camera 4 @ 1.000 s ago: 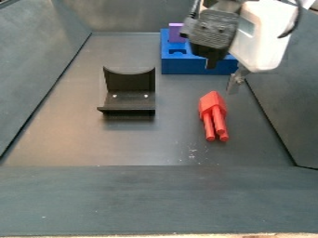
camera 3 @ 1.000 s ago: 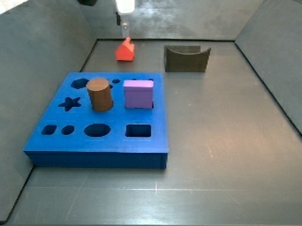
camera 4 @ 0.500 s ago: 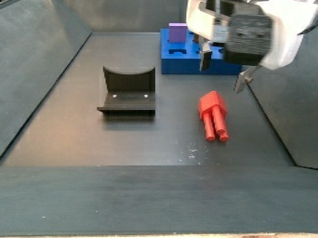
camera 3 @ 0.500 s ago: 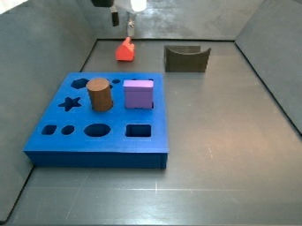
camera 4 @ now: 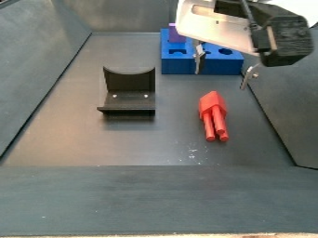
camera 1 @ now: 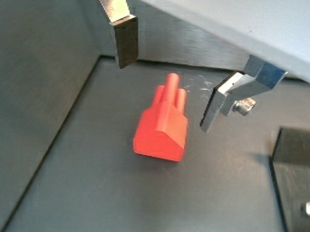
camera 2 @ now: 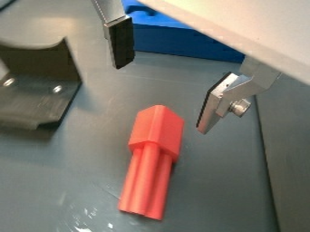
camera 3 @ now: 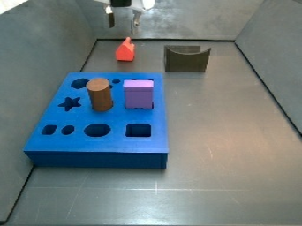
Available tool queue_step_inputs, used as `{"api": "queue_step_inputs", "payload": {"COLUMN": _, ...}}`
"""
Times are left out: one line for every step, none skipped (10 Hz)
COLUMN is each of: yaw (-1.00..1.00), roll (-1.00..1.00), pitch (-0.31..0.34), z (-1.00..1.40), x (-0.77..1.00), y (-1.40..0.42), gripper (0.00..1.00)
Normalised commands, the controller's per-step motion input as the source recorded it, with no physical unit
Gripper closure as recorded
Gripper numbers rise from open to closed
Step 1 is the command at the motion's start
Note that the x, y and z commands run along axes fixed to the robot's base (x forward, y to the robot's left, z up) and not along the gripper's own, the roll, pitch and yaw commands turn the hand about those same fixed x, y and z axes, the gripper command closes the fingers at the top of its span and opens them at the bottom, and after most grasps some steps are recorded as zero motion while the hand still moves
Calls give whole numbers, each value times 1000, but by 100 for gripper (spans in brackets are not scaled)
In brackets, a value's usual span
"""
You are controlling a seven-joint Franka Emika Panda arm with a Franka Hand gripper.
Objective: Pick up the 3 prong object. Move up. Rotate the 3 prong object. Place the 3 prong object on the fixture. Regrasp the 3 prong object. Move to above the board. Insert the 3 prong object.
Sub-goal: Rotate the 3 prong object.
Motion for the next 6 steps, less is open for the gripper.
{"api": "queue_step_inputs", "payload": {"yaw": 1000, "roll": 5, "pitch": -16, "z": -40, "x": 32, "y": 4, "gripper": 0}}
{"api": "queue_step_inputs", "payload": {"yaw": 1000, "roll": 6, "pitch": -18, "z": -40, "x": 32, "y": 4, "gripper": 0}}
{"api": "queue_step_inputs", "payload": {"yaw": 1000, "roll": 7, "pitch": -22, "z": -40, "x": 32, "y": 4, "gripper": 0}}
{"api": "queue_step_inputs", "payload": {"yaw": 1000, "roll": 8, "pitch": -25, "z": -40, "x": 32, "y": 4, "gripper": 0}}
{"api": "queue_step_inputs", "payload": {"yaw": 1000, "roll": 10, "pitch": -33, "z": -40, "x": 32, "y": 4, "gripper": 0}}
{"api": "queue_step_inputs", "payload": {"yaw": 904, "roll": 12, "pitch": -37, "z": -41, "x": 31, "y": 4, "gripper": 0}}
